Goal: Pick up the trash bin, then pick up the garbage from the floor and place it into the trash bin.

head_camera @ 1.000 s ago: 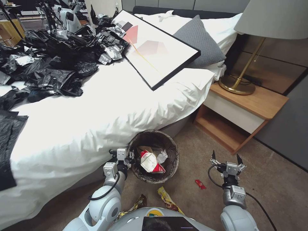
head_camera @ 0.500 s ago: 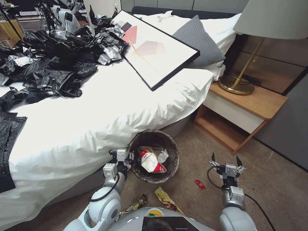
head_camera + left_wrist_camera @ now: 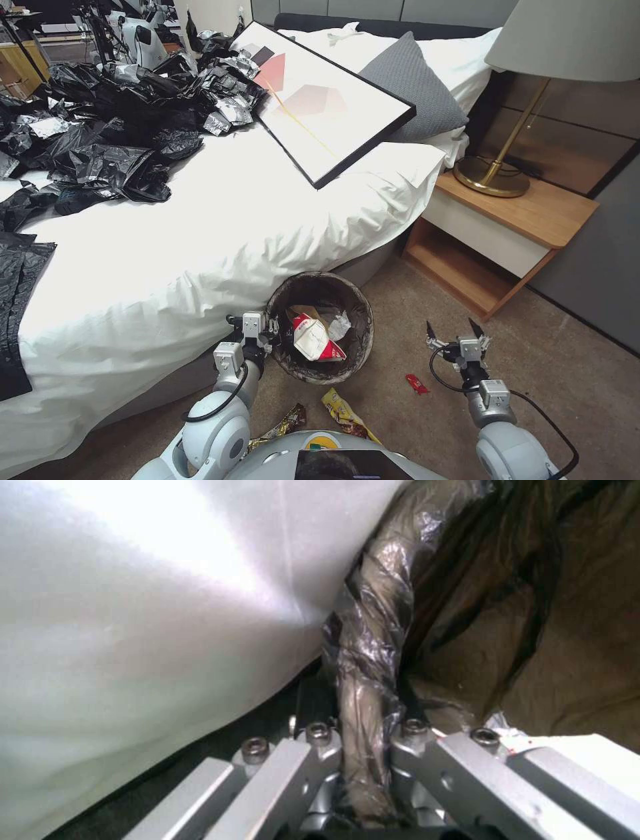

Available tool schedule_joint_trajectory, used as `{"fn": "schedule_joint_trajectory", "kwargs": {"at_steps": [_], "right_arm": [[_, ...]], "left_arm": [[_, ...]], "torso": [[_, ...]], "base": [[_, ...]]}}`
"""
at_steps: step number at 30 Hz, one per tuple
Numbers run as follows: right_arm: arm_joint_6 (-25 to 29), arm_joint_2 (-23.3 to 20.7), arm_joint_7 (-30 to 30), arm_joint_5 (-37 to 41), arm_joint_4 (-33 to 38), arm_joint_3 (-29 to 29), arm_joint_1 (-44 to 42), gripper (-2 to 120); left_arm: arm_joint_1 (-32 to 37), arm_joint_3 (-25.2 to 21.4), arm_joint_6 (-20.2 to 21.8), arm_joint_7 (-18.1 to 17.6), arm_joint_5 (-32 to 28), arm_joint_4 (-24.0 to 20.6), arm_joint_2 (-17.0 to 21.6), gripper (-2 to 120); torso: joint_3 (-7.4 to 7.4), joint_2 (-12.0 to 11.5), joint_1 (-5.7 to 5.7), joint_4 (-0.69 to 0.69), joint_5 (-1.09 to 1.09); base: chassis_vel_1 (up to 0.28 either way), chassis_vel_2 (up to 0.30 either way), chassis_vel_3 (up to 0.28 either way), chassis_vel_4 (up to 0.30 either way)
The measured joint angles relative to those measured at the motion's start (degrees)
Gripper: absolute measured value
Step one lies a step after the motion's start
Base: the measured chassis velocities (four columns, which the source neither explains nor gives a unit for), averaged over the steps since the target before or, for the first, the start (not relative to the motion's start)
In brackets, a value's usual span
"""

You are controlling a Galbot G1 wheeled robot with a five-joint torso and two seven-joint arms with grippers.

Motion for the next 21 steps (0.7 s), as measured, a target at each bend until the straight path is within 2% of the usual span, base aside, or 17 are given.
{"fn": "schedule_joint_trajectory", "kwargs": {"at_steps": [5, 9, 16, 21], "right_arm": [[1.57, -4.51, -4.11, 2.55, -4.52, -2.27, 1.41, 100], [2.66, -6.38, -6.27, 3.80, -7.41, -4.01, 2.53, 100], [4.74, -8.10, -10.33, 5.58, -11.73, -5.71, 3.40, 100], [6.57, -9.15, -13.85, 6.58, -17.43, -7.61, 5.08, 100]], "left_arm": [[0.45, 0.13, -0.02, -0.02, 0.29, -0.37, 0.06, 2], [0.78, 0.29, -0.07, -0.04, 0.47, -0.59, 0.11, 2], [0.93, 0.58, -0.12, -0.04, 0.63, -0.67, 0.31, 2], [0.69, 1.06, -0.13, -0.05, 0.64, -0.56, 0.81, 2]], "torso": [[0.00, 0.00, 0.00, 0.00, 0.00], [0.00, 0.00, 0.00, 0.00, 0.00], [0.00, 0.00, 0.00, 0.00, 0.00], [0.00, 0.00, 0.00, -0.01, -0.01]], "base": [[0.000, 0.000, 0.000, 0.000], [0.000, 0.000, 0.000, 0.000], [0.000, 0.000, 0.000, 0.000], [0.000, 0.000, 0.000, 0.000]]}}
